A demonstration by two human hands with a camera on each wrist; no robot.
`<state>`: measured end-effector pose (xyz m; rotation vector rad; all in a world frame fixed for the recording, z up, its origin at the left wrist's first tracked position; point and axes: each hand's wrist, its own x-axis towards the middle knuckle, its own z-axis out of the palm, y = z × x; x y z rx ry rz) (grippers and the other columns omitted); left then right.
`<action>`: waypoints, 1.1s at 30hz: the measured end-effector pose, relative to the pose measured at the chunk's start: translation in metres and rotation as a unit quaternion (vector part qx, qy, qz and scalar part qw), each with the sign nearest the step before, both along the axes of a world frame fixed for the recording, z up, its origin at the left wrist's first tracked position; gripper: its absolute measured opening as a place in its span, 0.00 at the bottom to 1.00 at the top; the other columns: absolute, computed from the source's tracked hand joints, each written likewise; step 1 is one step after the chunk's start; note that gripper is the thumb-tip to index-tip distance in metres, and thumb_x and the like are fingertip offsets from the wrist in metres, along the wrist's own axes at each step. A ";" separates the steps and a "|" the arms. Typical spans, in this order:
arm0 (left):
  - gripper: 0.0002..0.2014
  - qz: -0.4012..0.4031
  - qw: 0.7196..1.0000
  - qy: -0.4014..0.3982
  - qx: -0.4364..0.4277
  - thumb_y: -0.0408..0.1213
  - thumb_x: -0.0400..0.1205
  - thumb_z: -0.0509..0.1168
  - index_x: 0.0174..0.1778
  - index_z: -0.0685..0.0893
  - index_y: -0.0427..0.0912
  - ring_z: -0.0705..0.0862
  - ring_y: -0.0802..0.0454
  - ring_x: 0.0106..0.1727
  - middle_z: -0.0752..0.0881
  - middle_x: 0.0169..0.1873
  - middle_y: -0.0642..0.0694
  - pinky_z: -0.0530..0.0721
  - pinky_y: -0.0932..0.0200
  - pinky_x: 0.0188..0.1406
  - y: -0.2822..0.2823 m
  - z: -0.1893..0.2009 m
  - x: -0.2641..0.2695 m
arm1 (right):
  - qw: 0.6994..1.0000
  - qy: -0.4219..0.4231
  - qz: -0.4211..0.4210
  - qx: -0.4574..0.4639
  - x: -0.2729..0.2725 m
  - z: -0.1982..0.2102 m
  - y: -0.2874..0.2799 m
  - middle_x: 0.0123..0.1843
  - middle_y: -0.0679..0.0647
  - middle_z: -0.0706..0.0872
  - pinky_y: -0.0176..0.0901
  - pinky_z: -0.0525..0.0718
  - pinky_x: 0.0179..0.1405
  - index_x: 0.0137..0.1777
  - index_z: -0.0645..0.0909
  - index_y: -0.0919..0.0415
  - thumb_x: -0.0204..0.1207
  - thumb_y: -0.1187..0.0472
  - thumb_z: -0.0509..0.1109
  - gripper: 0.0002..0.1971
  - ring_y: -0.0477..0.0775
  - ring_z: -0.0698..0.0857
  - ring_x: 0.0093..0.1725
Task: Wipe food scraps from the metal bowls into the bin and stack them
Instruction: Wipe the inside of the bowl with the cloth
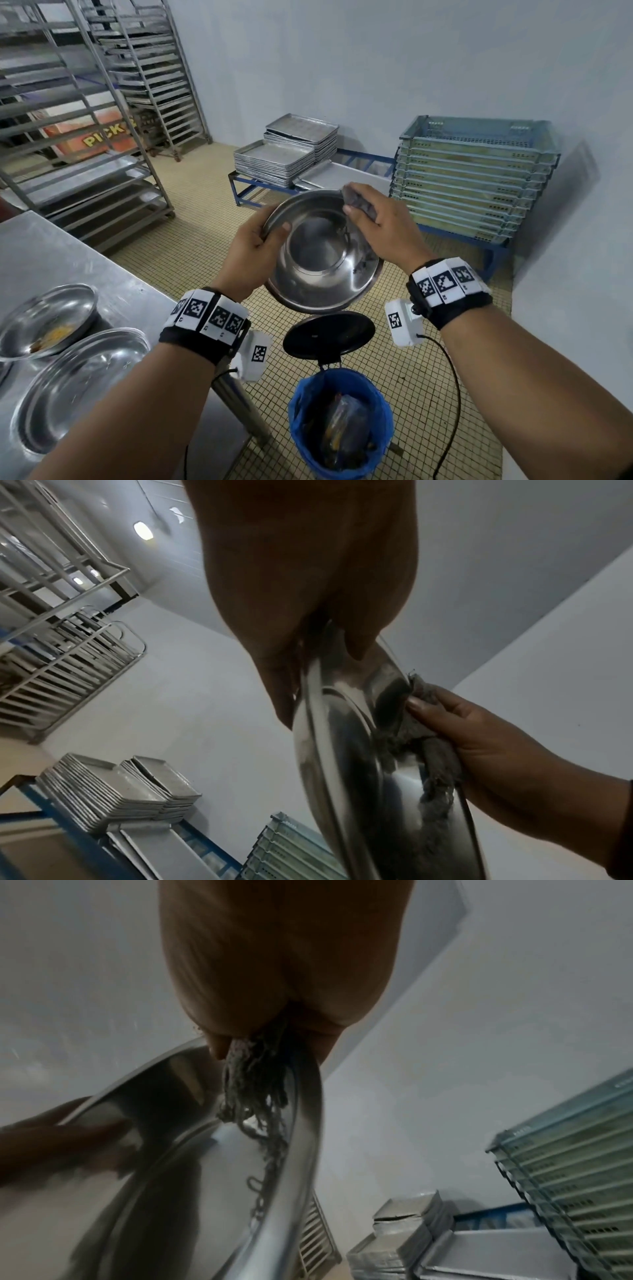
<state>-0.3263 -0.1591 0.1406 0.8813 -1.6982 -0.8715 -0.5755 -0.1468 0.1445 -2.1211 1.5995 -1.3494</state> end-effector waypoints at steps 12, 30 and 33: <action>0.13 0.060 0.990 0.118 0.039 0.32 0.91 0.65 0.63 0.88 0.55 0.91 0.54 0.50 0.94 0.49 0.53 0.88 0.62 0.49 -0.001 -0.003 -0.006 | 0.988 -0.141 -0.056 0.032 0.006 -0.045 0.009 0.59 0.45 0.87 0.34 0.86 0.53 0.79 0.74 0.51 0.88 0.48 0.66 0.22 0.40 0.86 0.56; 0.16 0.044 0.999 0.031 0.009 0.33 0.91 0.65 0.65 0.85 0.61 0.91 0.52 0.55 0.93 0.53 0.55 0.89 0.50 0.57 -0.002 -0.013 -0.003 | 0.993 -0.112 -0.015 0.042 0.000 -0.023 0.000 0.62 0.45 0.89 0.53 0.88 0.63 0.77 0.77 0.50 0.87 0.52 0.68 0.20 0.45 0.88 0.61; 0.17 -0.002 0.999 -0.047 -0.004 0.36 0.91 0.66 0.62 0.86 0.68 0.91 0.53 0.57 0.92 0.53 0.58 0.89 0.45 0.63 -0.006 -0.001 -0.001 | 0.999 0.043 0.013 0.029 0.000 -0.003 0.001 0.53 0.42 0.90 0.52 0.91 0.52 0.77 0.78 0.45 0.87 0.49 0.68 0.20 0.46 0.89 0.48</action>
